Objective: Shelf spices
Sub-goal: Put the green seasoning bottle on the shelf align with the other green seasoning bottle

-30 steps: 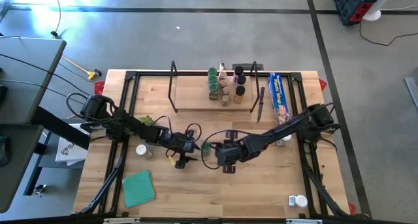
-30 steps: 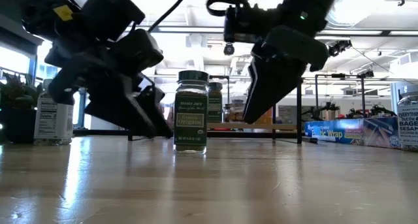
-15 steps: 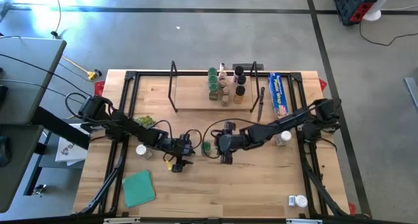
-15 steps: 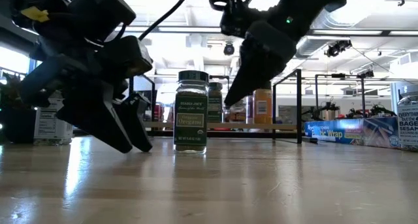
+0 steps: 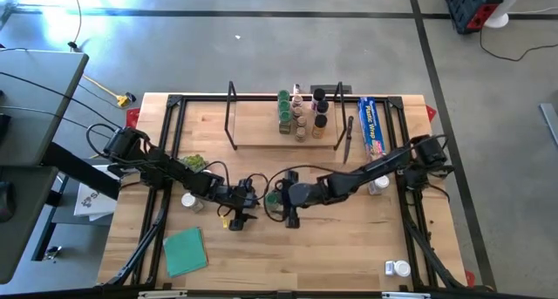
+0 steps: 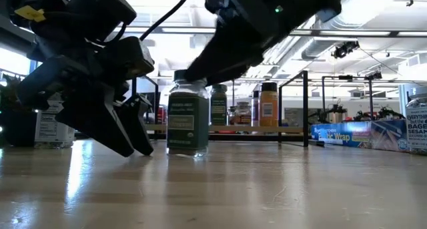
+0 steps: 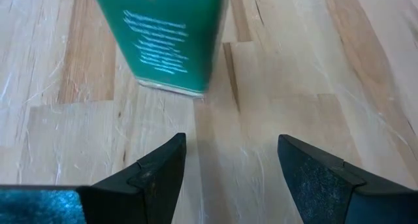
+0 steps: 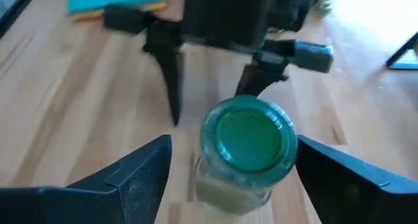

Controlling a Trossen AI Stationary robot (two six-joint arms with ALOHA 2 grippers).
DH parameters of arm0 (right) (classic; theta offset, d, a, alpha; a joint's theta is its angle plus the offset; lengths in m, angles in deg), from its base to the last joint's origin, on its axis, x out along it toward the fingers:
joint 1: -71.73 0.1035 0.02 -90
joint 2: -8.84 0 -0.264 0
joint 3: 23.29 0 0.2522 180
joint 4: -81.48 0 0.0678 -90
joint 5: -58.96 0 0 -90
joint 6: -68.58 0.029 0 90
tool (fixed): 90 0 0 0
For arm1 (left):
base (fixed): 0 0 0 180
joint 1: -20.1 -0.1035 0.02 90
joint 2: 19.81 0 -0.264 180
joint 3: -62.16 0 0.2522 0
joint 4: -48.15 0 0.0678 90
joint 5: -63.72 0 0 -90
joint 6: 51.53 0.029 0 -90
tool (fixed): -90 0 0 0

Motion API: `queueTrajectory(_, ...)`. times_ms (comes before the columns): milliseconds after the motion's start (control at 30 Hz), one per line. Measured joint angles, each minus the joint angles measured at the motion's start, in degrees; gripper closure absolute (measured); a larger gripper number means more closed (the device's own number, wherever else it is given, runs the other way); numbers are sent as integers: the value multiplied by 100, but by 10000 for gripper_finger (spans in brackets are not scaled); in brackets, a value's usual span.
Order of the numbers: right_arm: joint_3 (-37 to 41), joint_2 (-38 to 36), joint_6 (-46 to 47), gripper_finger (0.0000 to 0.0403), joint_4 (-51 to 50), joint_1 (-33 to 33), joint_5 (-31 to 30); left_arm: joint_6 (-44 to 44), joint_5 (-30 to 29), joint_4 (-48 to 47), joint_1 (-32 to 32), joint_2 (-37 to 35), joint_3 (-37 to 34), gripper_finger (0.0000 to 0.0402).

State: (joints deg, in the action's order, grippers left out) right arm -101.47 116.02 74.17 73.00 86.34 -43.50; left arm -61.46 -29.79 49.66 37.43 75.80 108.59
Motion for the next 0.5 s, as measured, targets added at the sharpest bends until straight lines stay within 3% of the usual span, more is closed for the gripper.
queueTrajectory(267,0,137,1108,100,291,136,-824,-155,-11,202,21,6,-15,163)
queueTrajectory(500,0,152,1151,177,286,146,-872,-208,-66,341,33,11,-17,163)
